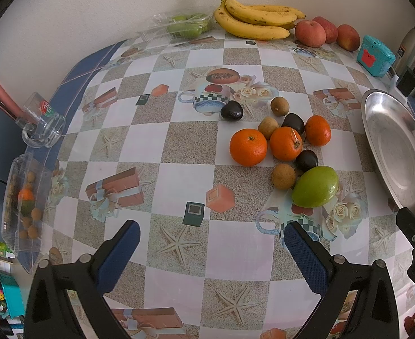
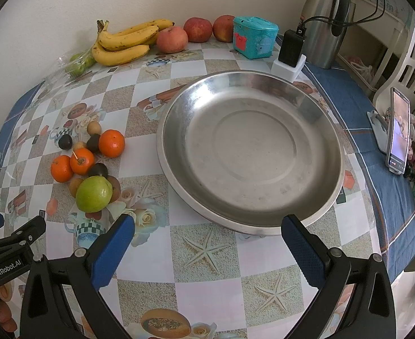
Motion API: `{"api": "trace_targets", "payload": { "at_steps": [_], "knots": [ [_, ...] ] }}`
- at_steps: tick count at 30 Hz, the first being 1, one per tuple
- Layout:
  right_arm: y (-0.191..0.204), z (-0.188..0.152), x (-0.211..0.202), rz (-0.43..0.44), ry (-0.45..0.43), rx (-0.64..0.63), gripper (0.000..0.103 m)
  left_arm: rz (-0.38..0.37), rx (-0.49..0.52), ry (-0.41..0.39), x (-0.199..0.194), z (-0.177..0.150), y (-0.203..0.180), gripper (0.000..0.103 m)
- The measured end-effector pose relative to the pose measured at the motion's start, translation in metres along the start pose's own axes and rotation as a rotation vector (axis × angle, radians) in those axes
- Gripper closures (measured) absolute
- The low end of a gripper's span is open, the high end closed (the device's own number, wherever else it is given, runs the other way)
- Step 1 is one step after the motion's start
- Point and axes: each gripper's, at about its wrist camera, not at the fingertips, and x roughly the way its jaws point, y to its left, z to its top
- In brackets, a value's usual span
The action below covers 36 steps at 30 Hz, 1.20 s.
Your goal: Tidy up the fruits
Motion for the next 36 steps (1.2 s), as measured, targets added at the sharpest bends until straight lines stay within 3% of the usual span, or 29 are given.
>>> {"api": "trace_targets", "payload": {
  "at_steps": [22,30,36],
  "knots": [
    [-0.002,0.001,0.000,0.009,-0.002,0.008,0.000,-0.013,-0.036,-0.042,-0.006,0.002,0.005,0.000],
    [0.007,0.006,-0.005,0.044,-0.047,-0.017,0.000,-0.022,-0.110,-0.078,-0.006,0.016,0.018,0.000],
    [0.022,0.017,-0.009,0.122,-0.073,0.005,0.000,-0.023,-0.151,-0.118,-0.008,0.027,0.024,0.000]
  ]
}}
